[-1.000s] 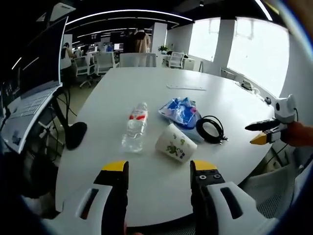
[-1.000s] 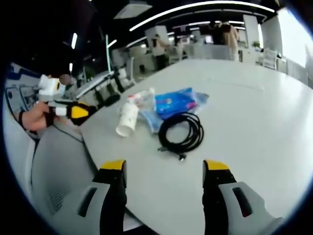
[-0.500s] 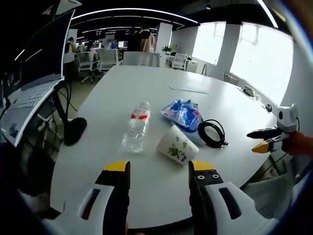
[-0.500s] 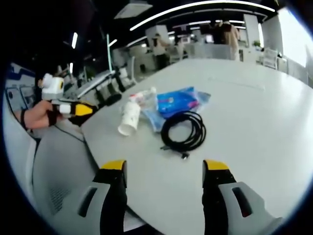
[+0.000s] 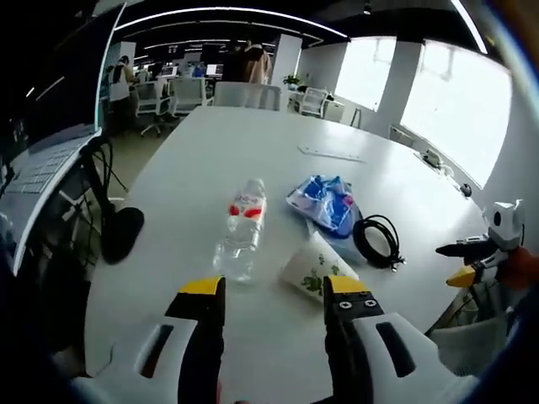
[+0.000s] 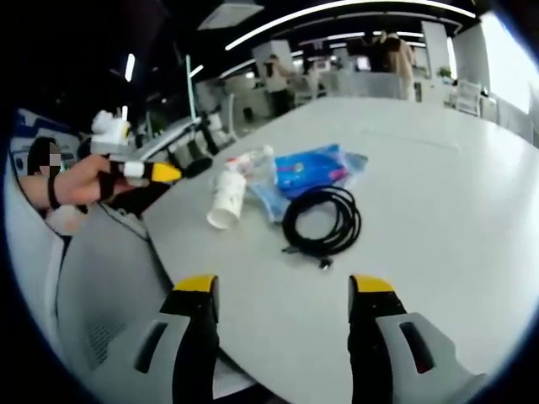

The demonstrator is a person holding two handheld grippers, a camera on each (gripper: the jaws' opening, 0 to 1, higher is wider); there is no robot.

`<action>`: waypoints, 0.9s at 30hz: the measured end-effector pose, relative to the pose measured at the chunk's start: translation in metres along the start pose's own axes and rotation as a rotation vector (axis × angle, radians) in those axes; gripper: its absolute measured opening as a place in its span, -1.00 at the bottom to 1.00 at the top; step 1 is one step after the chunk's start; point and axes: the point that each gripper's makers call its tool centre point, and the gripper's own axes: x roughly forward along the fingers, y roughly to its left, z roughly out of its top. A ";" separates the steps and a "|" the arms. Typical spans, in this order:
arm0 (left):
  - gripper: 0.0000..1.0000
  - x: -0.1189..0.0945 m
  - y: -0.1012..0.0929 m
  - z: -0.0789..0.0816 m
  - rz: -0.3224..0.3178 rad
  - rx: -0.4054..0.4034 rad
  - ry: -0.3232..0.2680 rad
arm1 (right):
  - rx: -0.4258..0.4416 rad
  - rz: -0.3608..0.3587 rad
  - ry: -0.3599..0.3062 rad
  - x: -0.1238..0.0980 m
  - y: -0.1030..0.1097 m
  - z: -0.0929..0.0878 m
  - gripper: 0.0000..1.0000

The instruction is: Arrange the tabletop items into an orderly group along one side of the table until the central work area is clear of visible clutter.

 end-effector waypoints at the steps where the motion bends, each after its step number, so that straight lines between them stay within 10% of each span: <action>1: -0.08 0.003 0.001 0.004 0.000 0.000 0.005 | 0.000 0.001 0.000 0.000 0.000 0.000 0.21; 27: -0.05 0.053 0.027 0.039 0.011 -0.006 0.157 | 0.019 0.002 0.022 0.003 -0.007 -0.005 0.20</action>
